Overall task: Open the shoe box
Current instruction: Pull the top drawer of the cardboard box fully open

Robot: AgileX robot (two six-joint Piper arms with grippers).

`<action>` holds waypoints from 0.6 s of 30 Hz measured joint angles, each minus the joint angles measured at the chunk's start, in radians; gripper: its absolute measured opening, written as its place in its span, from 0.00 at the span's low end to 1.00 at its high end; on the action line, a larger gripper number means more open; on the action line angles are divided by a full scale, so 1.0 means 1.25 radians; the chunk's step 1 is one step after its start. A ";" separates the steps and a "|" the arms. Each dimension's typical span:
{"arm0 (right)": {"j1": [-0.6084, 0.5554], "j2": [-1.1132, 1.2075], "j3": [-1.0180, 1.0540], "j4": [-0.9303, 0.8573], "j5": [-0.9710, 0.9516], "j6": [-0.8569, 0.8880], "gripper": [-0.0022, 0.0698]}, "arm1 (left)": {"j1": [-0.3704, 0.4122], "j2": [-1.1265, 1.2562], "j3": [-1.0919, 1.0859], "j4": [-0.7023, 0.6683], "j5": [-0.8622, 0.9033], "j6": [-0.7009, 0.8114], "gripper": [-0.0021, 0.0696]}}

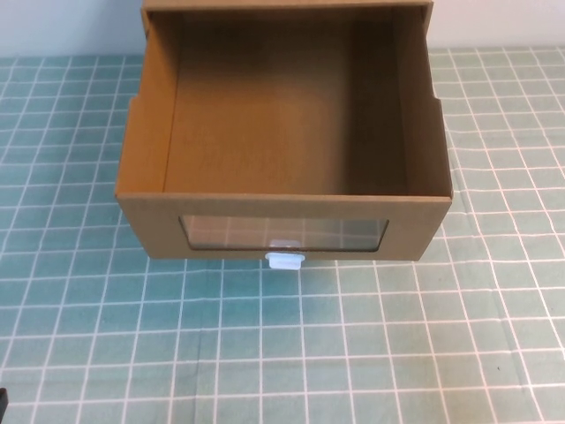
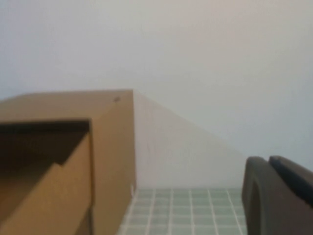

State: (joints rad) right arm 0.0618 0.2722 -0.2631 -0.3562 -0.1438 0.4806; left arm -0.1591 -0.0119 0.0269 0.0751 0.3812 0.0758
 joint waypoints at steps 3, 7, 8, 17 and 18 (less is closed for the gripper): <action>-0.009 -0.061 0.090 0.085 0.010 -0.159 0.01 | 0.000 0.000 0.000 0.000 0.000 0.000 0.02; -0.016 -0.138 0.203 0.153 0.057 -0.234 0.01 | 0.000 0.000 0.000 0.000 0.000 0.000 0.02; -0.016 -0.152 0.221 0.175 0.082 -0.240 0.01 | 0.000 0.000 0.000 0.000 0.000 0.000 0.02; -0.016 -0.184 0.230 0.267 0.381 -0.254 0.01 | 0.000 0.000 0.000 0.000 0.000 0.000 0.02; -0.016 -0.184 0.230 0.268 0.387 -0.254 0.01 | 0.000 0.000 0.000 0.000 0.000 0.000 0.02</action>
State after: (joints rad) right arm 0.0417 0.0422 0.0241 -0.0206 0.3398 0.1635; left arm -0.1591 -0.0119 0.0269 0.0751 0.3812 0.0758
